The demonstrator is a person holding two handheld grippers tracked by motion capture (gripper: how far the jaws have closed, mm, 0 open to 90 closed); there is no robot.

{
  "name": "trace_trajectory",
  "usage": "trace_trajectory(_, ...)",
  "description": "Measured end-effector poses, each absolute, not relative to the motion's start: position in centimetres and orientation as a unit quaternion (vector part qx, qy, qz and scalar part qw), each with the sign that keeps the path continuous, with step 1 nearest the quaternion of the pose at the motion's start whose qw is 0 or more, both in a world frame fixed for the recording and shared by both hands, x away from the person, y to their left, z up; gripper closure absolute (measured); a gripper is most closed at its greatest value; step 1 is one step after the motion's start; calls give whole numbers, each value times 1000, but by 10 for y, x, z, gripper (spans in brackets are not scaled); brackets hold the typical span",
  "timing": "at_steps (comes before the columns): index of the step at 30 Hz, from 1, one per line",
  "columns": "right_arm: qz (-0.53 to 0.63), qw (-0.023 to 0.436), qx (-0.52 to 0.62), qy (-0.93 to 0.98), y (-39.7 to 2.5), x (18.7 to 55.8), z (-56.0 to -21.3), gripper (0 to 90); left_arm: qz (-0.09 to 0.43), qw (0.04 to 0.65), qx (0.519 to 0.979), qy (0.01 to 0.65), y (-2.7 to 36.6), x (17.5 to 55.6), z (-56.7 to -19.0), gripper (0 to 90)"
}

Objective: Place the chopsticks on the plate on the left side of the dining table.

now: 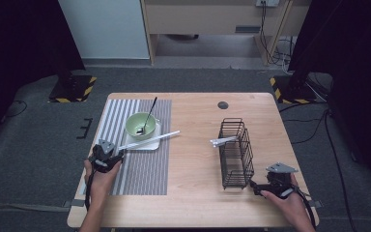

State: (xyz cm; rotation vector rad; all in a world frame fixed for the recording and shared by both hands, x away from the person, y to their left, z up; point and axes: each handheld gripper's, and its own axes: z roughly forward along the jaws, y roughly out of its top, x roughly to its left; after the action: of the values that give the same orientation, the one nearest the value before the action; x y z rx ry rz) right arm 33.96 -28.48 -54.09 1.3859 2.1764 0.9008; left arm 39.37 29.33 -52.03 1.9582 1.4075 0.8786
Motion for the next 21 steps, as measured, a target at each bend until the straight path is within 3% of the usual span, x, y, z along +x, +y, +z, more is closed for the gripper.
trace_trajectory(21,323,202,495,781,-285,340,-541,4,323,278,728,537,297,406,-523,458)
